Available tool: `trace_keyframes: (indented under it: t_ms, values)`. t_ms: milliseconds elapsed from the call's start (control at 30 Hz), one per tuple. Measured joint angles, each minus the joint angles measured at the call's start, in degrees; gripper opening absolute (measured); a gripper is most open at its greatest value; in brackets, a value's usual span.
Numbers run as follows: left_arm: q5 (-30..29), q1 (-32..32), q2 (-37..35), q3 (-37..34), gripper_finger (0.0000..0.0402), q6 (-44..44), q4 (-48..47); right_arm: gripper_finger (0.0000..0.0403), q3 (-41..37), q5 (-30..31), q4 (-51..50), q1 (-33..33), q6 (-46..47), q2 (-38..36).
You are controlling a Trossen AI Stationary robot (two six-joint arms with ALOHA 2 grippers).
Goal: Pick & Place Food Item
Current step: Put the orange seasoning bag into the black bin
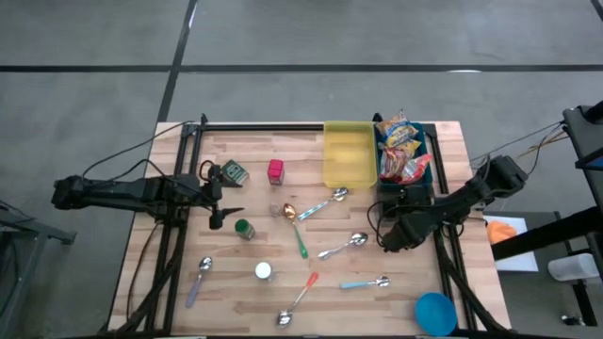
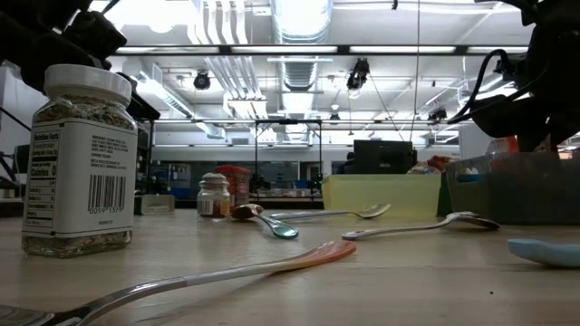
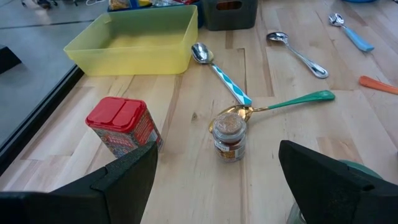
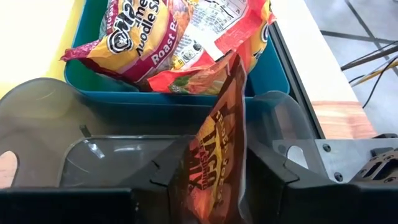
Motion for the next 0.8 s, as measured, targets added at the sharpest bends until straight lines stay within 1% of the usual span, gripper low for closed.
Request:
trace_keyframes:
  t_ms: [167,367,633,800]
  values:
    - [0.0,-0.01,0.0,0.0,0.034,0.0,0.0,0.0127,0.39,-0.07,-1.18,0.0,-0.2,-0.47]
    - [0.0,-0.01,0.0,0.0,0.034,0.0,0.0,0.0127,3.61,-0.09,-3.36,0.0,-0.43,-2.36]
    - [0.0,0.0,0.02,0.0,0.034,0.0,0.0,0.0127,5.62,0.0,-3.41,0.0,-4.09,-7.7]
    - [0.0,-0.02,0.02,0.0,0.034,0.0,0.0,0.0127,8.01,0.63,-3.38,0.0,-8.11,-10.11]
